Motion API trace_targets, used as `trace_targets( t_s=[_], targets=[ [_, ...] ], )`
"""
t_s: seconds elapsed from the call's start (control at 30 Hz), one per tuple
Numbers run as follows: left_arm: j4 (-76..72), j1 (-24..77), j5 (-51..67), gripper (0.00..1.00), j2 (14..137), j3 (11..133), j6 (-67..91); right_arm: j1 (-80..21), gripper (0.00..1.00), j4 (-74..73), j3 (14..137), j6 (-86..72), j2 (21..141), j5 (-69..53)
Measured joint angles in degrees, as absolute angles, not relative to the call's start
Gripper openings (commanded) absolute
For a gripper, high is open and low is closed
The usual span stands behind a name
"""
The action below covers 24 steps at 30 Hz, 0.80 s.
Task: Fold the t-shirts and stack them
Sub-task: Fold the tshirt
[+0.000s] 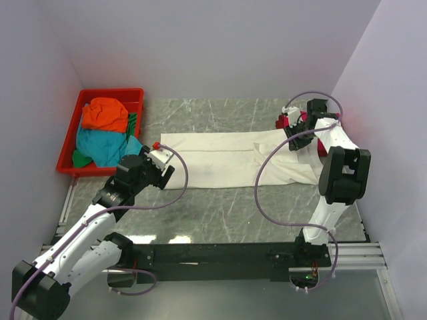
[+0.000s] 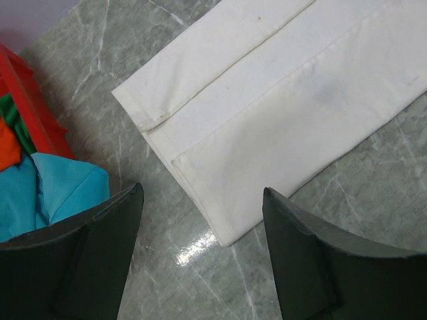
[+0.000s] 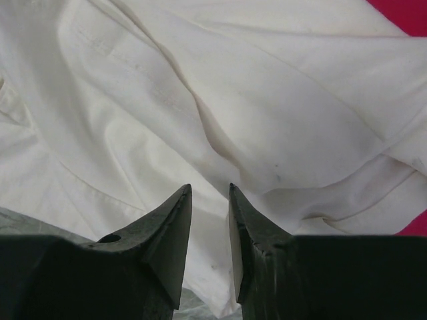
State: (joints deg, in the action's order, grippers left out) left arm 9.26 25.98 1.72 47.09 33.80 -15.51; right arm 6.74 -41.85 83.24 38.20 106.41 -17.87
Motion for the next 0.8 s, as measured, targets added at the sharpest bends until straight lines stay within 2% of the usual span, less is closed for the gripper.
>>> trace_targets(
  t_s=[0.2, 0.3, 0.33, 0.4, 0.53, 0.7, 0.8],
  targets=[
    [9.3, 26.0, 1.7, 0.77, 47.1, 33.8, -15.5, 7.0, 0.34, -41.8, 83.7, 37.6, 108.7, -17.6],
    [9.3, 26.0, 1.7, 0.77, 47.1, 33.8, -15.5, 7.0, 0.18, -41.8, 83.9, 37.6, 109.5, -17.6],
    [9.3, 26.0, 1.7, 0.77, 47.1, 33.8, -15.5, 7.0, 0.08, -41.8, 83.9, 37.6, 109.6, -17.7],
    [9.3, 26.0, 1.7, 0.77, 47.1, 33.8, -15.5, 7.0, 0.00, -41.8, 83.9, 38.0, 109.6, -18.0],
    [9.3, 26.0, 1.7, 0.77, 47.2, 33.8, -15.5, 7.0, 0.00, -41.6, 82.8, 39.5, 108.6, -19.8],
    [9.3, 26.0, 1.8, 0.77, 47.3, 33.8, -15.5, 5.0, 0.00, -41.6, 74.1, 44.2, 100.8, -21.2],
    [9.3, 26.0, 1.9, 0.77, 47.5, 33.8, -15.5, 1.1, 0.16, -41.6, 68.1, 47.2, 96.2, -20.8]
  ],
)
